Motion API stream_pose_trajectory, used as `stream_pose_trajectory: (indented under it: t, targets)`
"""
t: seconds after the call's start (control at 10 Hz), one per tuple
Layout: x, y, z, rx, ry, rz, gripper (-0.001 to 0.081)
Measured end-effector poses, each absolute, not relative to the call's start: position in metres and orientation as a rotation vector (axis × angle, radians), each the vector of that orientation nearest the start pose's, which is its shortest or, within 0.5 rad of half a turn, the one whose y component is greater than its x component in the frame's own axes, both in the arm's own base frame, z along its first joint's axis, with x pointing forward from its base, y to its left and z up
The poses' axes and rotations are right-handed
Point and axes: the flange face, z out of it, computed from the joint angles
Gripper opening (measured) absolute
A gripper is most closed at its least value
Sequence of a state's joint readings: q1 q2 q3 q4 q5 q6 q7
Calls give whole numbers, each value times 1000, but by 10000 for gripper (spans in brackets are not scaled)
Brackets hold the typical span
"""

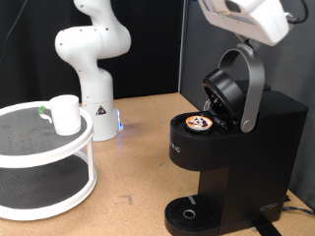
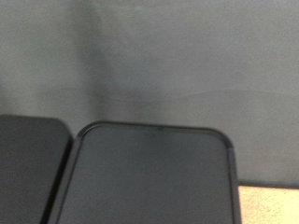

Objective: Make a cup of coffee with the keurig machine

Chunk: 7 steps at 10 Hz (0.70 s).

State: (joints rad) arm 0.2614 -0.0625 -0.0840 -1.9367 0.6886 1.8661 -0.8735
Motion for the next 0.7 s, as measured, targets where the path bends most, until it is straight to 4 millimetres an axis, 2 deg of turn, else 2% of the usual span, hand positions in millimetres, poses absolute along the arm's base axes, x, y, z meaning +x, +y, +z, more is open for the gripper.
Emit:
stream_pose_trajectory:
  t: [0.3,0.7]
  targets:
    - [525,106,526,-2290,-1057,-234,0]
    - [525,66,513,-2432,-1051,-155,0]
